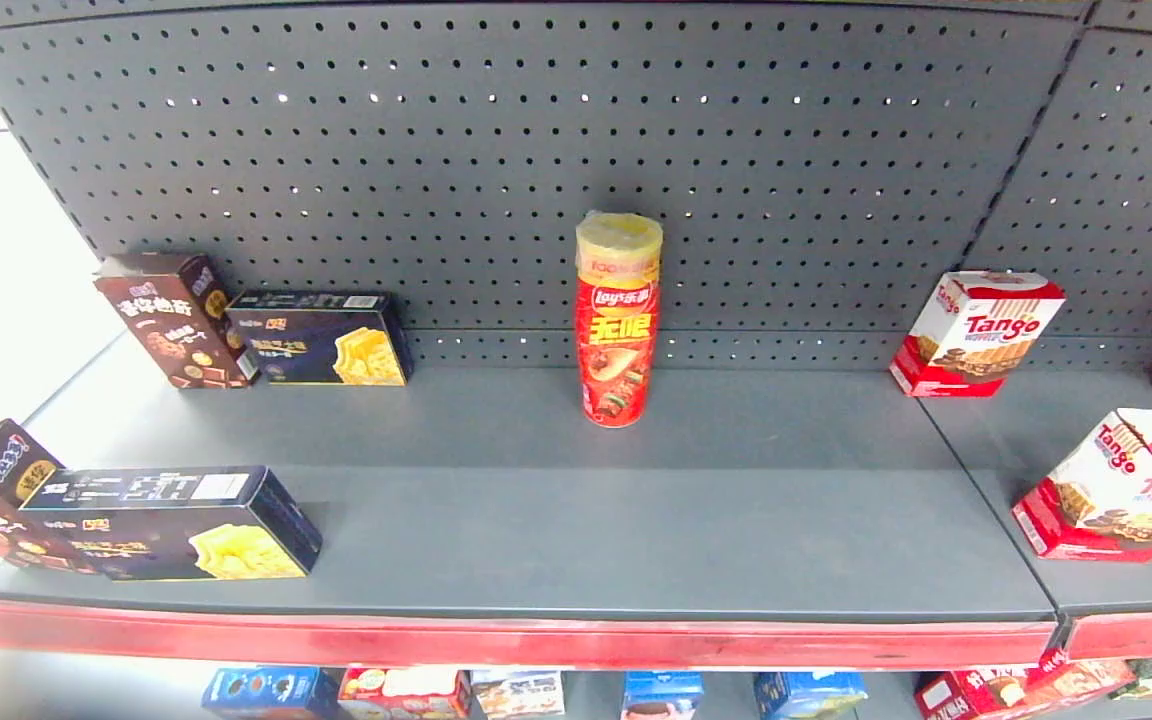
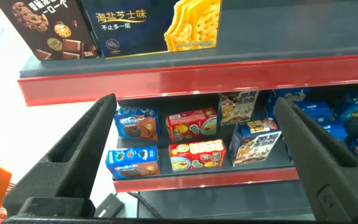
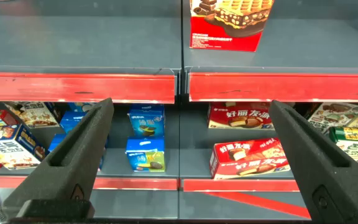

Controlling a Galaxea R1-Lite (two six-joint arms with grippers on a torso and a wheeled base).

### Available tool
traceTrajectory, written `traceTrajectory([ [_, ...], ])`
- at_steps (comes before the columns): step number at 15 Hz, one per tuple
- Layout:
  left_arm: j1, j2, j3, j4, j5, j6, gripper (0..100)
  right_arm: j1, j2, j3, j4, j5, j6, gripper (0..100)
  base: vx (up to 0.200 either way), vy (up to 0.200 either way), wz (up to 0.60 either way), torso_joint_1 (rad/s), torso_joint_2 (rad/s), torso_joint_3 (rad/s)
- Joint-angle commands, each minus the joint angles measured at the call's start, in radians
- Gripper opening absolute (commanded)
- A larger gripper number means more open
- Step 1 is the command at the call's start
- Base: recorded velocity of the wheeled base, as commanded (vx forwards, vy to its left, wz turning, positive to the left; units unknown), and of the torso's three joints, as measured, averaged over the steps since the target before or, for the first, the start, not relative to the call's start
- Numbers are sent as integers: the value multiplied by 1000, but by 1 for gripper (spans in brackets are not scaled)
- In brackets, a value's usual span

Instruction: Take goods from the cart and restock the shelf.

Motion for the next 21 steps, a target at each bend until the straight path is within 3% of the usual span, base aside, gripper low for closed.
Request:
traceTrajectory([
  [1,0,1,0,0,0,0,100,2,1,0,0,-1,0,100,0,0,0,0,0,0],
  [8,0,1,0,2,0,0,100,0,1,0,0,-2,0,100,0,0,0,0,0,0],
  [21,0,1,0,0,-1,1,100,0,1,0,0,-5,-2,100,0,0,600,5,1,1],
])
